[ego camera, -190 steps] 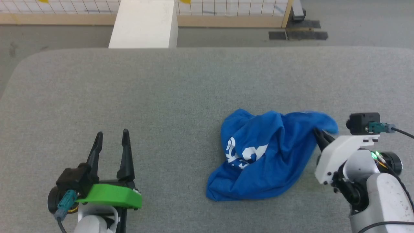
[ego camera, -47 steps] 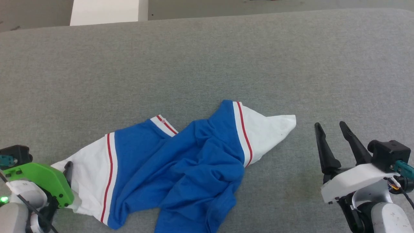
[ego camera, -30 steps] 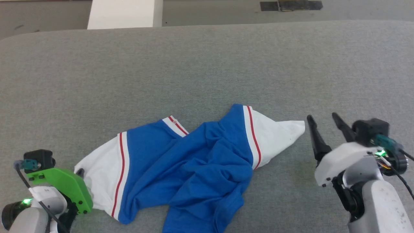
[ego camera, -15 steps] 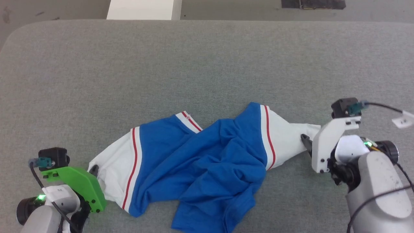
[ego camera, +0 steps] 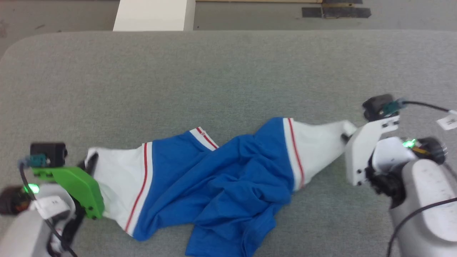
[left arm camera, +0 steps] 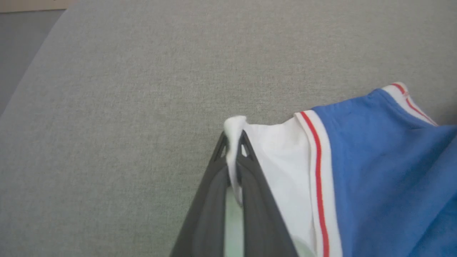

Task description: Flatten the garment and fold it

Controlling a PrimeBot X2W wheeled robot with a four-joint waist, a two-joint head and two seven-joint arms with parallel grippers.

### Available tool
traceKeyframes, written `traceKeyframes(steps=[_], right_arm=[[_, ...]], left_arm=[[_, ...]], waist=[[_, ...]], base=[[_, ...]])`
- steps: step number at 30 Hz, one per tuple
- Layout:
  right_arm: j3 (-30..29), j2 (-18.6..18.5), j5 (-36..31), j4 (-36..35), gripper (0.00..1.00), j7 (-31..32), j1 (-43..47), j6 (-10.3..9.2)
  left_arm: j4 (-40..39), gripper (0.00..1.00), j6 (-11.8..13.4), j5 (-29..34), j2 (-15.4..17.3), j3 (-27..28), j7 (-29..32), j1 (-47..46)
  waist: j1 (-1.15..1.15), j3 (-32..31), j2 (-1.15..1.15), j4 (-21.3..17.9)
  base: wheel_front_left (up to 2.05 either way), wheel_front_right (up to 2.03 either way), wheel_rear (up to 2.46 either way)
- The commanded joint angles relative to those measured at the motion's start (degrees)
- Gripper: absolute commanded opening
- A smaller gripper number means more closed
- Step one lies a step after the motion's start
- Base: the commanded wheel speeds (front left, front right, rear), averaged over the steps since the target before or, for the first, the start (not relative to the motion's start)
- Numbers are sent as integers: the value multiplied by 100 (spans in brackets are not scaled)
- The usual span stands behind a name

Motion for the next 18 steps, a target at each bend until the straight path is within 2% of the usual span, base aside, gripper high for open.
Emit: traceKeyframes(steps=[1, 4, 11, 15, 18], right_arm=[[55, -162, 57, -135, 0, -69, -116, -8], [204, -612, 141, -421, 0, -197, -367, -8], [390, -1566, 106, -707, 0, -446, -1597, -8], [527, -1827, 36, -779, 0, -650, -2604, -8], [644, -1900, -91, -681, 0, -828, -3496, -8]], left_arm=[[-97, 0, -94, 113, 166, -17, -13, -195], [-394, 0, -245, 197, 392, -37, 92, -533], [-673, 0, -329, 563, 610, -74, 254, -2066], [-435, 0, -352, 789, 668, 26, 72, -3262], [-246, 0, -172, 982, 631, 228, -276, -4239]], waist=[[0, -89, 0, -86], [0, -82, 0, -146], [0, 474, 0, -305], [0, 975, 0, -447], [0, 1377, 0, -599]], base=[[0, 0, 0], [0, 0, 0], [0, 0, 0], [0, 0, 0], [0, 0, 0]])
